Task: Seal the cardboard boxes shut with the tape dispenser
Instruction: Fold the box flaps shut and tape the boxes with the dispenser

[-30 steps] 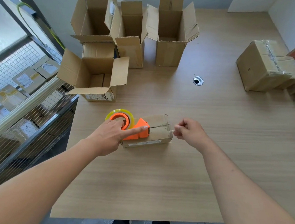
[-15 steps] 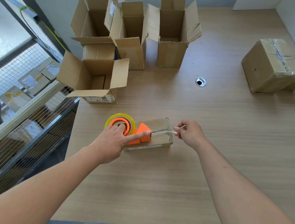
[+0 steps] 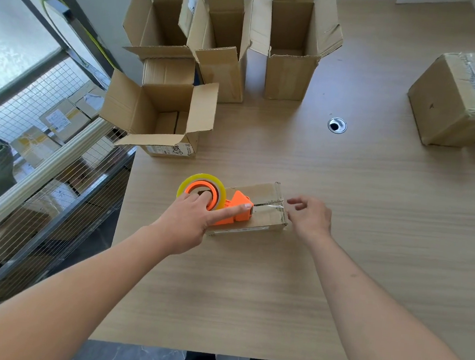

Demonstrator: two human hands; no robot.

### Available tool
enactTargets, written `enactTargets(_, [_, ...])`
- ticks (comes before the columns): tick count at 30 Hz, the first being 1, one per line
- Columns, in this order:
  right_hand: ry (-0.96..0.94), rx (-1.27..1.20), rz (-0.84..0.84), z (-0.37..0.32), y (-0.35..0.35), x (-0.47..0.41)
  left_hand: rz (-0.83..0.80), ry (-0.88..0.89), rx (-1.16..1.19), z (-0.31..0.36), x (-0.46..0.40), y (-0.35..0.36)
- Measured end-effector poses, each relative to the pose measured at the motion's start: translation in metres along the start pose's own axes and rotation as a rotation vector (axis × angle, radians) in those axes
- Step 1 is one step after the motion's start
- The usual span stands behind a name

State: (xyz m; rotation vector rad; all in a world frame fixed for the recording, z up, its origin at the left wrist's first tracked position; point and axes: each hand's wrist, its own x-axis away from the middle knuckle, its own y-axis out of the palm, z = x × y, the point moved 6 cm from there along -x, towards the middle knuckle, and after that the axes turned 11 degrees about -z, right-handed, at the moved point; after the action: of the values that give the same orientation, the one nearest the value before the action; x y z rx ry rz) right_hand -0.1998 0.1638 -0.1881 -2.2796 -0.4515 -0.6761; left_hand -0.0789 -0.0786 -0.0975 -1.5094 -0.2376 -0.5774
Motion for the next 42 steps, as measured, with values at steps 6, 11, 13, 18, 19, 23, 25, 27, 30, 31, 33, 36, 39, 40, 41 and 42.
enactTargets(6, [-0.15, -0.14, 0.305, -0.025, 0.014, 0.04, 0.009, 0.001, 0.01, -0.001, 0.0, 0.001])
enactTargets(11, [0.003, -0.239, 0.313, -0.024, 0.034, 0.048, 0.014, 0.008, 0.008, 0.001, -0.001, 0.001])
enactTargets(13, [0.059, -0.308, 0.338, -0.021, 0.04, 0.048, 0.004, 0.012, 0.007, 0.002, 0.0, 0.0])
enactTargets(18, [0.078, -0.506, 0.384, -0.018, 0.052, 0.046, -0.027, -0.001, 0.022, 0.005, 0.002, -0.013])
enactTargets(19, [0.088, -0.522, 0.391, -0.018, 0.053, 0.045, -0.047, 0.008, 0.022, 0.006, 0.002, -0.015])
enactTargets(23, [0.129, -0.579, 0.393, -0.017, 0.055, 0.039, -0.161, 0.033, 0.14, 0.009, 0.007, -0.018])
enactTargets(25, [0.147, -0.589, 0.391, -0.015, 0.054, 0.037, -0.206, 0.024, 0.191, -0.002, 0.01, -0.02])
enactTargets(27, [0.169, -0.602, 0.39, -0.013, 0.052, 0.035, -0.27, -0.007, 0.244, -0.026, 0.018, -0.022])
enactTargets(30, [0.181, -0.629, 0.399, -0.012, 0.052, 0.034, -0.37, -0.071, 0.343, -0.063, 0.037, -0.022])
enactTargets(31, [0.181, -0.632, 0.402, -0.013, 0.053, 0.034, -0.397, -0.085, 0.386, -0.072, 0.043, -0.021])
enactTargets(33, [0.185, -0.638, 0.406, -0.015, 0.055, 0.036, -0.431, -0.099, 0.478, -0.082, 0.051, -0.019])
enactTargets(36, [0.195, -0.623, 0.415, -0.016, 0.054, 0.039, -0.473, -0.1, 0.579, -0.091, 0.053, -0.013])
enactTargets(39, [0.193, -0.612, 0.423, -0.017, 0.053, 0.037, -0.498, -0.095, 0.637, -0.103, 0.055, -0.008])
enactTargets(40, [0.188, -0.601, 0.424, -0.017, 0.052, 0.038, -0.5, -0.1, 0.644, -0.108, 0.056, -0.006])
enactTargets(41, [0.179, -0.582, 0.425, -0.017, 0.052, 0.038, -0.5, -0.107, 0.646, -0.113, 0.057, -0.004])
enactTargets(42, [0.169, -0.553, 0.423, -0.018, 0.052, 0.04, -0.499, -0.112, 0.641, -0.117, 0.058, -0.002])
